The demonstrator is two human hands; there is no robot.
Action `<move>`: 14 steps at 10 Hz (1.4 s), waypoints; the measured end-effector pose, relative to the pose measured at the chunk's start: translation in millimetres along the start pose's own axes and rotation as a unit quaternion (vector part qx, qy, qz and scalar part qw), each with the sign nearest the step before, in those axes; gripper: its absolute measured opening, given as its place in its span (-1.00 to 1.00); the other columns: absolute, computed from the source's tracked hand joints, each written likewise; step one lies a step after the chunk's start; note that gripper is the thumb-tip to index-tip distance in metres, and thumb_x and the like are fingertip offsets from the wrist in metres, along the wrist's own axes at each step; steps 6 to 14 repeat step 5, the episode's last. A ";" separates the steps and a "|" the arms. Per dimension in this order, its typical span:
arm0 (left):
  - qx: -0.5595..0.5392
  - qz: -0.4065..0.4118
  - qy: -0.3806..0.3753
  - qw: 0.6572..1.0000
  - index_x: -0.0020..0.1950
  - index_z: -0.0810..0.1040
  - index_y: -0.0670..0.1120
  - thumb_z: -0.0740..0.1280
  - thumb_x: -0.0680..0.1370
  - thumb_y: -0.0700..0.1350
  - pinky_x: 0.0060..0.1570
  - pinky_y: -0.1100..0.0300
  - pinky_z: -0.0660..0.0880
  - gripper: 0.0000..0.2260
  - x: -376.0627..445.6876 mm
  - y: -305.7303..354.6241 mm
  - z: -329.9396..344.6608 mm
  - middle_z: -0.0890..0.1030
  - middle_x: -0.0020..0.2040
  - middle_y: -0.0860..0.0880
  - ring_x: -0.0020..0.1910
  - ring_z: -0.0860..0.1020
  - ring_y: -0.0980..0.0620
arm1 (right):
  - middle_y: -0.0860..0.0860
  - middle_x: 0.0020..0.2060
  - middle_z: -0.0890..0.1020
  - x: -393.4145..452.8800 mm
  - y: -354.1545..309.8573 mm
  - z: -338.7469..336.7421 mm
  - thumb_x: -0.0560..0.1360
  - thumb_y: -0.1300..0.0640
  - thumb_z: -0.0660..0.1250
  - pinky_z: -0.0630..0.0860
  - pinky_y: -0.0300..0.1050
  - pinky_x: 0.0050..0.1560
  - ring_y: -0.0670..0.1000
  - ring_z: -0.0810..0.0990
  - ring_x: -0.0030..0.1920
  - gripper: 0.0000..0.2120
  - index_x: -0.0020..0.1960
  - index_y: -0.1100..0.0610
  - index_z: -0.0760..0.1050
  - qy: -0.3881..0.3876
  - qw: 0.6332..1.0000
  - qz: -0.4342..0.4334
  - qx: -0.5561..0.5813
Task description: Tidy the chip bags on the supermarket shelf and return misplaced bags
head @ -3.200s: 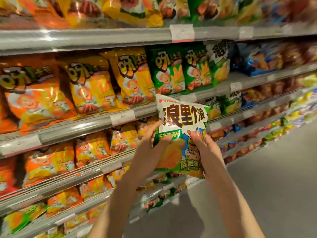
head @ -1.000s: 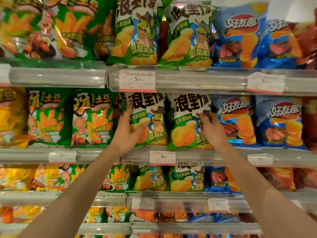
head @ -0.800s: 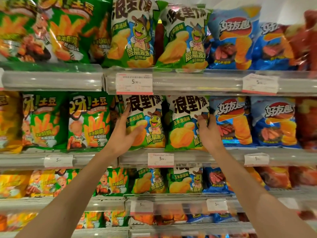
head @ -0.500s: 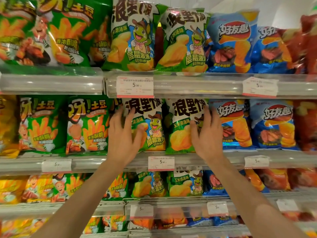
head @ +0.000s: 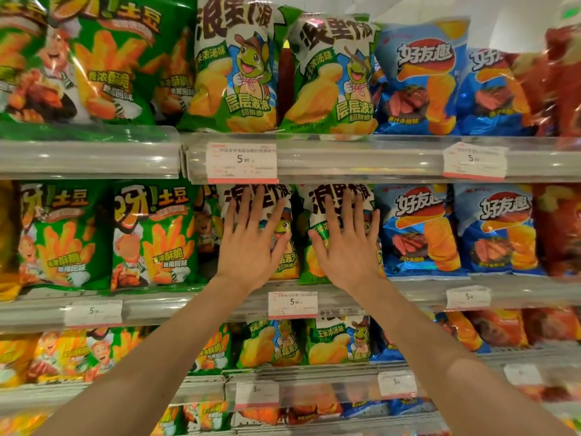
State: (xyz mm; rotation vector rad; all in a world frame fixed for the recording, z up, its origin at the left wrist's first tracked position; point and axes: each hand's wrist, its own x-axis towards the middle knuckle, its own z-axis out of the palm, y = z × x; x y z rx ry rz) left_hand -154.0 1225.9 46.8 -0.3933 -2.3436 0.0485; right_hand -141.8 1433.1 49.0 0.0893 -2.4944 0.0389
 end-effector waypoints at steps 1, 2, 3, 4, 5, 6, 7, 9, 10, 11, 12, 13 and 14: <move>0.004 -0.006 0.004 1.000 0.65 0.05 0.03 -0.08 0.68 0.24 0.55 -0.23 0.00 -0.43 -2.1 0.3 -1.8 0.00 0.64 -0.22 0.63 -0.05 -0.21 | 0.21 0.65 -0.03 -0.4 0.9 -0.6 0.64 -0.31 -0.14 -0.12 0.39 0.56 0.24 -0.10 0.64 -0.28 0.67 0.06 -0.06 -0.005 1.000 -0.005 0.009; 0.000 -0.014 0.006 1.000 0.65 0.07 0.02 -0.04 0.68 0.24 0.56 -0.20 -0.01 -0.42 -2.4 2.1 -1.2 0.01 0.64 -0.23 0.63 -0.05 -0.19 | 0.21 0.65 -0.02 0.9 0.9 1.6 0.65 -0.31 -0.13 -0.08 0.36 0.57 0.24 -0.08 0.64 -0.29 0.67 0.05 -0.06 -0.007 1.000 -0.003 0.012; -0.013 -0.017 -0.005 1.000 0.64 0.09 0.03 -0.04 0.68 0.24 0.56 -0.19 -0.01 -0.43 -1.3 2.4 -2.1 0.02 0.64 -0.22 0.63 -0.02 -0.19 | 0.21 0.65 -0.01 0.8 -0.2 0.8 0.65 -0.31 -0.12 -0.08 0.35 0.58 0.24 -0.07 0.64 -0.29 0.67 0.05 -0.05 -0.014 1.000 0.005 0.020; -0.027 -0.017 -0.005 0.999 0.63 0.15 0.02 -0.01 0.67 0.25 0.57 -0.18 -0.01 -0.43 -0.3 0.2 -3.5 0.06 0.64 -0.21 0.62 0.03 -0.20 | 0.19 0.65 -0.05 2.3 1.5 -3.6 0.64 -0.33 -0.14 -0.13 0.34 0.58 0.21 -0.12 0.65 -0.27 0.67 0.05 -0.08 -0.024 0.999 0.004 0.038; -0.068 -0.033 0.015 0.997 0.60 0.23 0.01 0.04 0.65 0.25 0.57 -0.16 -0.04 -0.42 -2.0 -0.1 -10.9 0.12 0.63 -0.20 0.62 0.06 -0.20 | 0.17 0.66 -0.05 -0.2 3.2 -9.7 0.63 -0.35 -0.15 -0.17 0.31 0.59 0.17 -0.15 0.65 -0.25 0.67 0.06 -0.07 -0.016 0.997 0.005 0.080; -0.068 -0.033 0.015 0.997 0.60 0.23 0.01 0.04 0.65 0.25 0.57 -0.16 -0.04 -0.42 -2.0 -0.1 -10.9 0.12 0.63 -0.20 0.62 0.06 -0.20 | 0.17 0.66 -0.05 -0.2 3.2 -9.7 0.63 -0.35 -0.15 -0.17 0.31 0.59 0.17 -0.15 0.65 -0.25 0.67 0.06 -0.07 -0.016 0.997 0.005 0.080; -0.068 -0.033 0.015 0.997 0.60 0.23 0.01 0.04 0.65 0.25 0.57 -0.16 -0.04 -0.42 -2.0 -0.1 -10.9 0.12 0.63 -0.20 0.62 0.06 -0.20 | 0.17 0.66 -0.05 -0.2 3.2 -9.7 0.63 -0.35 -0.15 -0.17 0.31 0.59 0.17 -0.15 0.65 -0.25 0.67 0.06 -0.07 -0.016 0.997 0.005 0.080; -0.068 -0.033 0.015 0.997 0.60 0.23 0.01 0.04 0.65 0.25 0.57 -0.16 -0.04 -0.42 -2.0 -0.1 -10.9 0.12 0.63 -0.20 0.62 0.06 -0.20 | 0.17 0.66 -0.05 -0.2 3.2 -9.7 0.63 -0.35 -0.15 -0.17 0.31 0.59 0.17 -0.15 0.65 -0.25 0.67 0.06 -0.07 -0.016 0.997 0.005 0.080; -0.068 -0.033 0.015 0.997 0.60 0.23 0.01 0.04 0.65 0.25 0.57 -0.16 -0.04 -0.42 -2.0 -0.1 -10.9 0.12 0.63 -0.20 0.62 0.06 -0.20 | 0.17 0.66 -0.05 -0.2 3.2 -9.7 0.63 -0.35 -0.15 -0.17 0.31 0.59 0.17 -0.15 0.65 -0.25 0.67 0.06 -0.07 -0.016 0.997 0.005 0.080; -0.068 -0.033 0.015 0.997 0.60 0.23 0.01 0.04 0.65 0.25 0.57 -0.16 -0.04 -0.42 -2.0 -0.1 -10.9 0.12 0.63 -0.20 0.62 0.06 -0.20 | 0.17 0.66 -0.05 -0.2 3.2 -9.7 0.63 -0.35 -0.15 -0.17 0.31 0.59 0.17 -0.15 0.65 -0.25 0.67 0.06 -0.07 -0.016 0.997 0.005 0.080; -0.068 -0.033 0.015 0.997 0.60 0.23 0.01 0.04 0.65 0.25 0.57 -0.16 -0.04 -0.42 -2.0 -0.1 -10.9 0.12 0.63 -0.20 0.62 0.06 -0.20 | 0.17 0.66 -0.05 -0.2 3.2 -9.7 0.63 -0.35 -0.15 -0.17 0.31 0.59 0.17 -0.15 0.65 -0.25 0.67 0.06 -0.07 -0.016 0.997 0.005 0.080; -0.068 -0.033 0.015 0.997 0.60 0.23 0.01 0.04 0.65 0.25 0.57 -0.16 -0.04 -0.42 -2.0 -0.1 -10.9 0.12 0.63 -0.20 0.62 0.06 -0.20 | 0.17 0.66 -0.05 -0.2 3.2 -9.7 0.63 -0.35 -0.15 -0.17 0.31 0.59 0.17 -0.15 0.65 -0.25 0.67 0.06 -0.07 -0.016 0.997 0.005 0.080; -0.068 -0.033 0.015 0.997 0.60 0.23 0.01 0.04 0.65 0.25 0.57 -0.16 -0.04 -0.42 -2.0 -0.1 -10.9 0.12 0.63 -0.20 0.62 0.06 -0.20 | 0.17 0.66 -0.05 -0.2 3.2 -9.7 0.63 -0.35 -0.15 -0.17 0.31 0.59 0.17 -0.15 0.65 -0.25 0.67 0.06 -0.07 -0.016 0.997 0.005 0.080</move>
